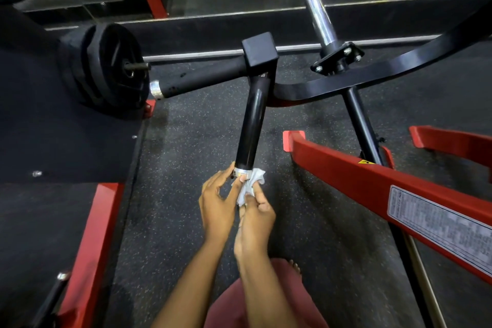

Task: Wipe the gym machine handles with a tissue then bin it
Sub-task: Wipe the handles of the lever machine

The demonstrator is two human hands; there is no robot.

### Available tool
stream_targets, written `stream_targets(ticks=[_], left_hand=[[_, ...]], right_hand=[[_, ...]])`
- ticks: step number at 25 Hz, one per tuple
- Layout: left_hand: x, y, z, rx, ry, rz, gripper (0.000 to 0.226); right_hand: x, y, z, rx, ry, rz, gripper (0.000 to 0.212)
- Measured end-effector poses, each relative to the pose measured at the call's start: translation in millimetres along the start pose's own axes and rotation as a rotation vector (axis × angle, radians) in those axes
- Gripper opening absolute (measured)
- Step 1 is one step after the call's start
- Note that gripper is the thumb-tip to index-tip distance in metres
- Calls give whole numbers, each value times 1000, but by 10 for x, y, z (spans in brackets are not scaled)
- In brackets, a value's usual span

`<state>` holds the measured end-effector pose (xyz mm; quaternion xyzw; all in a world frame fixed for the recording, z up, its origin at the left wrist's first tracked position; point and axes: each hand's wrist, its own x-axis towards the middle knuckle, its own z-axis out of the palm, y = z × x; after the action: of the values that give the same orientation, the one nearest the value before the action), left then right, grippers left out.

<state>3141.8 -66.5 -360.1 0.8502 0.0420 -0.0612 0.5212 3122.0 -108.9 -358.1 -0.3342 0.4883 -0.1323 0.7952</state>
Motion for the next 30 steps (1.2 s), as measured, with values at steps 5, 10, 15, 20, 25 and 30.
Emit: stream_targets(ticks=[5, 10, 15, 20, 25, 30], left_hand=[[6, 42, -64, 70, -26, 41, 31], [-62, -10, -13, 141, -36, 121, 39], [1, 84, 220, 39, 74, 127, 53], [-9, 23, 484, -28, 256, 162, 47], [-45, -38, 665, -13, 407, 177, 46], [-35, -58, 753, -56, 469, 204, 45]], right_hand=[[18, -203, -48, 272, -70, 214, 31], [111, -290, -12, 54, -98, 136, 34], [114, -756, -206, -751, -131, -638, 42], [578, -1378, 201, -1458, -879, -1601, 41], [1019, -1715, 681, -1887, -1498, -2315, 54], [1016, -1960, 926, -1918, -1584, -2246, 50]])
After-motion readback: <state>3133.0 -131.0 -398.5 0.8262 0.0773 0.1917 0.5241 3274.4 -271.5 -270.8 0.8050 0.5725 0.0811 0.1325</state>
